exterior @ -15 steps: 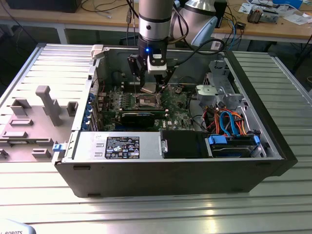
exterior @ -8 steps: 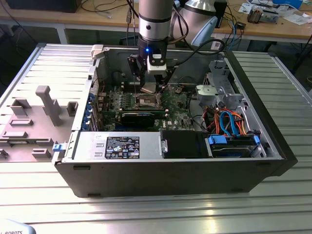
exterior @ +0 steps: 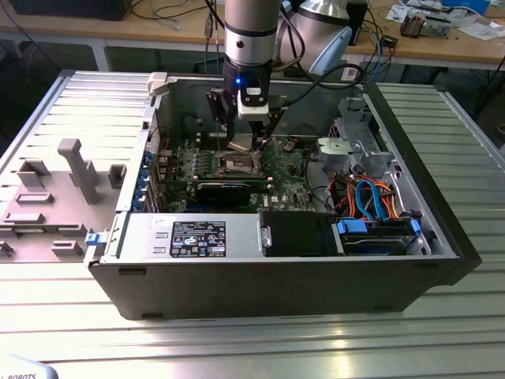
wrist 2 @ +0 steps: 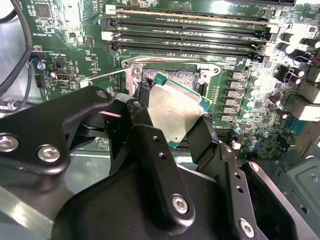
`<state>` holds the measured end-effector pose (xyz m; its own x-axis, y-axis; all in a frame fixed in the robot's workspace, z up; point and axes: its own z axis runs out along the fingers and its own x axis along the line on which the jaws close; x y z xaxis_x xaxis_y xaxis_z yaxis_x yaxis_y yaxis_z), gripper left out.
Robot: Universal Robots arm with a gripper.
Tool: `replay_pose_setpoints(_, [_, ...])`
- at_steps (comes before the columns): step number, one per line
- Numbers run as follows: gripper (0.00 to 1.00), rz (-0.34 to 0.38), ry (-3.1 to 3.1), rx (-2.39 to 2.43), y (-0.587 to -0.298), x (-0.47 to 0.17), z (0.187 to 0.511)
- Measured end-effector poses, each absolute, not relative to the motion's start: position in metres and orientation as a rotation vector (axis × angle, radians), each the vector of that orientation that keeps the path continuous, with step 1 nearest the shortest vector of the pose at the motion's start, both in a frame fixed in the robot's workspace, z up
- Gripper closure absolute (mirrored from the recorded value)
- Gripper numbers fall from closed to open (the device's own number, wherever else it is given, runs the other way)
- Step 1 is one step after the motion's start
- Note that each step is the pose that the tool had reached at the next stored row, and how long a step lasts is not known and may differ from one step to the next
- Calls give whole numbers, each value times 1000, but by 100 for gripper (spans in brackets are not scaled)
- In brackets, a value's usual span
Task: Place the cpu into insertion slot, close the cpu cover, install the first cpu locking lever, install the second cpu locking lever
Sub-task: 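Place the cpu into insertion slot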
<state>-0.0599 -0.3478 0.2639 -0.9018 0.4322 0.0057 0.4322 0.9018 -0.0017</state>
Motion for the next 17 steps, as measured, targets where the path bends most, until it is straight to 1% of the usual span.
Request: replay_pose_setpoints(17, [45, 3, -3049, -732, -348, -60, 264])
